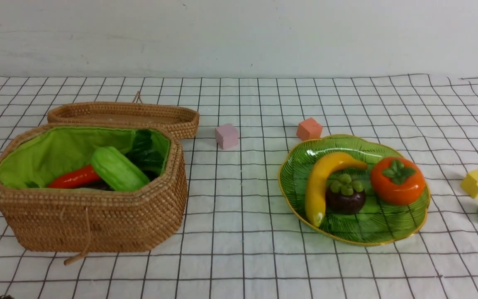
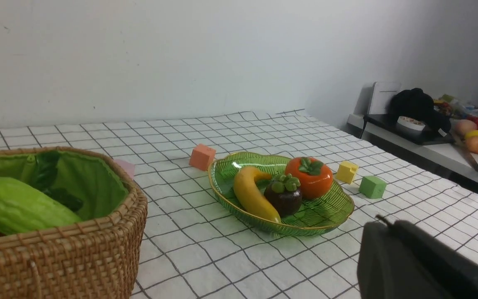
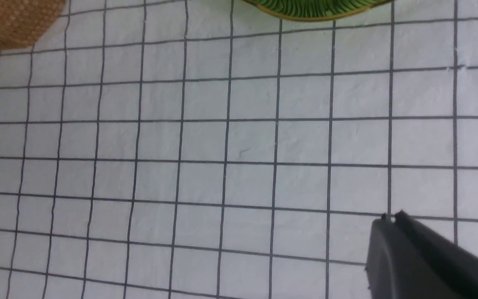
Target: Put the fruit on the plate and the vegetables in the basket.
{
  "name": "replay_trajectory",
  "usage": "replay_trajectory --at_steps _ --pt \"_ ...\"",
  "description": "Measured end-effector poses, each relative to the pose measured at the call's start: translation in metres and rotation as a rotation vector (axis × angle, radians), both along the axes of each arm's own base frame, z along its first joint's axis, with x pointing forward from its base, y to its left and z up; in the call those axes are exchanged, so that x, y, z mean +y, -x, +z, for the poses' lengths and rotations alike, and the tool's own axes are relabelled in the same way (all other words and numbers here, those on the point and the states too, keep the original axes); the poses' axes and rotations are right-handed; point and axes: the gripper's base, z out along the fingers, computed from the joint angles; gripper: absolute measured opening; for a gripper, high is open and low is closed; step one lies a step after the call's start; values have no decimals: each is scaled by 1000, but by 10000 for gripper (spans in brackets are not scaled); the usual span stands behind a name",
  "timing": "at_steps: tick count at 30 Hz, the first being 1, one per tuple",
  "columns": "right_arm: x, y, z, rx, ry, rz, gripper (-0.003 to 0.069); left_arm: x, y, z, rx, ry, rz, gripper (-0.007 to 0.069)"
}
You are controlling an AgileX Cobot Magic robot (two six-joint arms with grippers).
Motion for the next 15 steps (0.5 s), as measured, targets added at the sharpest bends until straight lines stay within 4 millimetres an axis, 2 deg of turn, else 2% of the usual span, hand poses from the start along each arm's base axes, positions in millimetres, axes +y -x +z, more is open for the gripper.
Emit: replay_trajectory --at_steps 6,11,15 --pt "-24 40 -19 -309 -57 -43 6 -1 -1 -3 8 4 0 -13" --pt "-31 49 -35 -422 -52 -59 15 -1 -1 -3 9 6 -1 -13" --pt "-32 49 -46 -407 -35 -59 18 -1 -1 -3 9 6 -1 -13"
